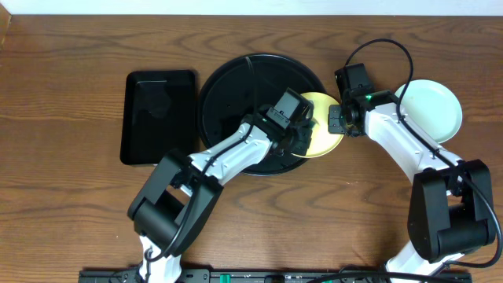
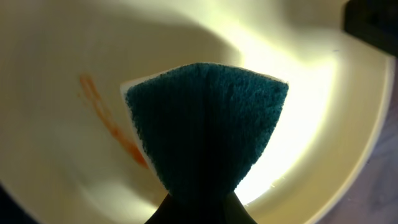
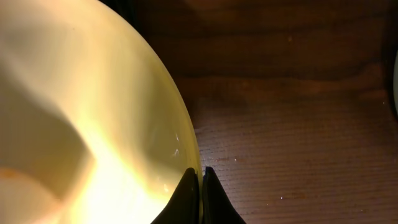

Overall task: Clean dirty plates on tray and stack at the side
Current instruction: 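Scrub the yellow plate with the sponge while right gripper holds its rim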

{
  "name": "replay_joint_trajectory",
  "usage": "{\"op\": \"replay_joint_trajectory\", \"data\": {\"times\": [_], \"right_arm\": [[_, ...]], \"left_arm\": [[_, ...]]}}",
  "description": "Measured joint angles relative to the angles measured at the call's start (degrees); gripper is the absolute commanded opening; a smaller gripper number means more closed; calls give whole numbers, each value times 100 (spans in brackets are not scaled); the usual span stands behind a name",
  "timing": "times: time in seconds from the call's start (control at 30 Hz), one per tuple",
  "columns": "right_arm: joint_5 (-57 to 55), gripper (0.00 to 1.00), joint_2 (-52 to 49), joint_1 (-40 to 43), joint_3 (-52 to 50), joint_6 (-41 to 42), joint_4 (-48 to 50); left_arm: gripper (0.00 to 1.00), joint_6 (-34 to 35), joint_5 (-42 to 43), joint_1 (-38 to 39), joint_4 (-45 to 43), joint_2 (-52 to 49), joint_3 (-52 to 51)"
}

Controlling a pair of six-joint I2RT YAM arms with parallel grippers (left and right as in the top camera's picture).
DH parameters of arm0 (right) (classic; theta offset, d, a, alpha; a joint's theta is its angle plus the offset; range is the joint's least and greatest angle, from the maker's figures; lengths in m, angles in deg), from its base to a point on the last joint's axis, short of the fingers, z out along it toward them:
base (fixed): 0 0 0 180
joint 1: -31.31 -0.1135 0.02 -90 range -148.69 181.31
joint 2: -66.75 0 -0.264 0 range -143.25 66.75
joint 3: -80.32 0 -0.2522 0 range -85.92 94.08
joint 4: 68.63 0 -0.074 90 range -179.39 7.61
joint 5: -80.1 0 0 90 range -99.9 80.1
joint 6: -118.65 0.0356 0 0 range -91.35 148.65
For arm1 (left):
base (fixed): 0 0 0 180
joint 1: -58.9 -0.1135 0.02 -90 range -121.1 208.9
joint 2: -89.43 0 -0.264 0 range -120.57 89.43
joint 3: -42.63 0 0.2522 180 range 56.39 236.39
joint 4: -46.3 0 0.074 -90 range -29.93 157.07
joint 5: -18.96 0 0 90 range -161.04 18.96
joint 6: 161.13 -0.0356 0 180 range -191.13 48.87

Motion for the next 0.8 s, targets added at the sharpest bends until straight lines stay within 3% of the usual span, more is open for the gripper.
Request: {"op": "replay_joint_trajectory", "data": {"times": [0.8], "right_arm": [[26,1,0,0,0,0,7]], "left_arm": [[8,0,-529,7,-223,-144,0]]}}
